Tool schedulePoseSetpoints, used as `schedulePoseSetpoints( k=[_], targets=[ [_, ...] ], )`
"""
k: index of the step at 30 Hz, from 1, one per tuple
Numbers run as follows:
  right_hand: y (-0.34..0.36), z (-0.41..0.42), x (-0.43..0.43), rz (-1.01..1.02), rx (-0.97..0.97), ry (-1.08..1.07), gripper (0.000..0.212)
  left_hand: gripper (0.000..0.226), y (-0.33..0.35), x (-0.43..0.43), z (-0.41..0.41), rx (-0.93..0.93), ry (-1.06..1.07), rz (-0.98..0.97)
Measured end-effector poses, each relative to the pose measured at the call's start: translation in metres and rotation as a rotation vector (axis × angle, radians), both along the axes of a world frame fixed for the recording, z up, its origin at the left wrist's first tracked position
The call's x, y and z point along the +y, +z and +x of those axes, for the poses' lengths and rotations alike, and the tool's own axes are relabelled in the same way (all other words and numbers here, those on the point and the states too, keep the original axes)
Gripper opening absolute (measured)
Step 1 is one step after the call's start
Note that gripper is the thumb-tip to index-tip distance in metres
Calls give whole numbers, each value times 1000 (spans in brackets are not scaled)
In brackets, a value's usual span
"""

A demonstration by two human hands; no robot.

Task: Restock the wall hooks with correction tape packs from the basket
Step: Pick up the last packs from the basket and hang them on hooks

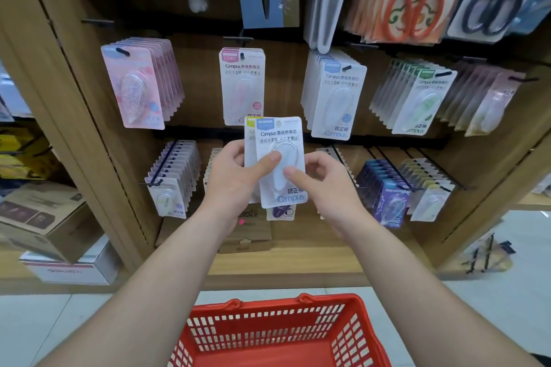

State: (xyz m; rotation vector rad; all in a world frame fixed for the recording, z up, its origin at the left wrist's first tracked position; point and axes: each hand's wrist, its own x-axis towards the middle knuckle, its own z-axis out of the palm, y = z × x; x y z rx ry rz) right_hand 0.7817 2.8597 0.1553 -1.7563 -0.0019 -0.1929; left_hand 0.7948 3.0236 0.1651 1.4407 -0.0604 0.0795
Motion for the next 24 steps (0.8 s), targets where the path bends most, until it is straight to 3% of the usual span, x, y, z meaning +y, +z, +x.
schedulePoseSetpoints(
  k=[7, 24],
  targets=[
    [27, 19, -28, 211, -92, -227, 14, 25, 3, 8, 5, -17, -29, 10],
    [46, 50, -49, 210, -163, -369, 24, 29, 1, 2, 6, 10, -35, 39]
  ],
)
